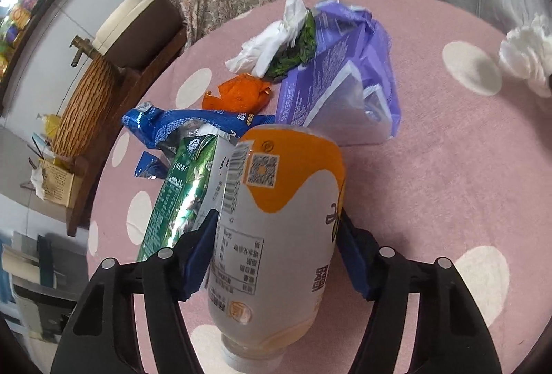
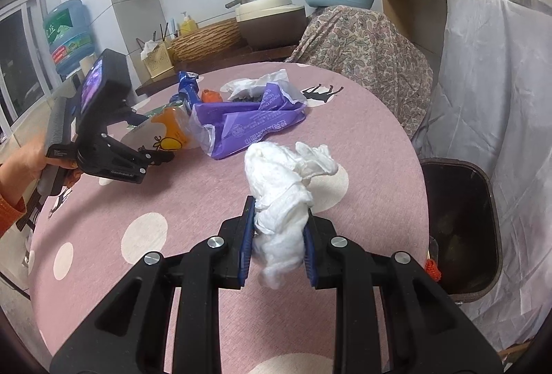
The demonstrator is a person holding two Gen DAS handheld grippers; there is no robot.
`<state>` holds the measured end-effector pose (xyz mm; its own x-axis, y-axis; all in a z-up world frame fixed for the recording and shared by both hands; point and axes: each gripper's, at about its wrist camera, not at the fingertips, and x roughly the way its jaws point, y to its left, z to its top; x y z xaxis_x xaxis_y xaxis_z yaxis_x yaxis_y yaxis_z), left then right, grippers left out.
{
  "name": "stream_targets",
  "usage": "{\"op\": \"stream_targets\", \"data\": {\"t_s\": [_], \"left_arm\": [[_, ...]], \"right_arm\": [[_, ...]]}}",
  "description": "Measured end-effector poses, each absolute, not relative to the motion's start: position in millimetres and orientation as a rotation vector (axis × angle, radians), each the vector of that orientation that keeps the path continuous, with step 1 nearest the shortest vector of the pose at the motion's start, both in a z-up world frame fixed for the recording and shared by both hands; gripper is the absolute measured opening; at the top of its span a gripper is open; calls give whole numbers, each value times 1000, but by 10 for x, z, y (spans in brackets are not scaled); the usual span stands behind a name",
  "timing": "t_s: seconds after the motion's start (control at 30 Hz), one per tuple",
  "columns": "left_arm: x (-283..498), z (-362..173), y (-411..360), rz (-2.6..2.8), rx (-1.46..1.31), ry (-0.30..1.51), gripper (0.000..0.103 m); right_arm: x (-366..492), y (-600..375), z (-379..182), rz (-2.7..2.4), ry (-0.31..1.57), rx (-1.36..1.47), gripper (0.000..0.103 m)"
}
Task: Collect trash
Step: 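Grasp the white-orange plastic bottle with the left gripper while the right holds the tissue, then carry the tissue over the bin and open the right gripper while the left carries the bottle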
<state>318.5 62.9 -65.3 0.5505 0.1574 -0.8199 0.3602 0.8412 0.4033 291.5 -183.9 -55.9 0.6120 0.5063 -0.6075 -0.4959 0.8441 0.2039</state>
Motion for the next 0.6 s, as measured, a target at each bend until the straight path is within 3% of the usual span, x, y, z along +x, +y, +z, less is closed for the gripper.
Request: {"op": "stream_targets", "data": {"t_s": [0.6], "left_arm": [[2336,-211,355,-211,237,713,62]], "right_arm": [[2518,-2024,-511,616,628,59,25]]}}
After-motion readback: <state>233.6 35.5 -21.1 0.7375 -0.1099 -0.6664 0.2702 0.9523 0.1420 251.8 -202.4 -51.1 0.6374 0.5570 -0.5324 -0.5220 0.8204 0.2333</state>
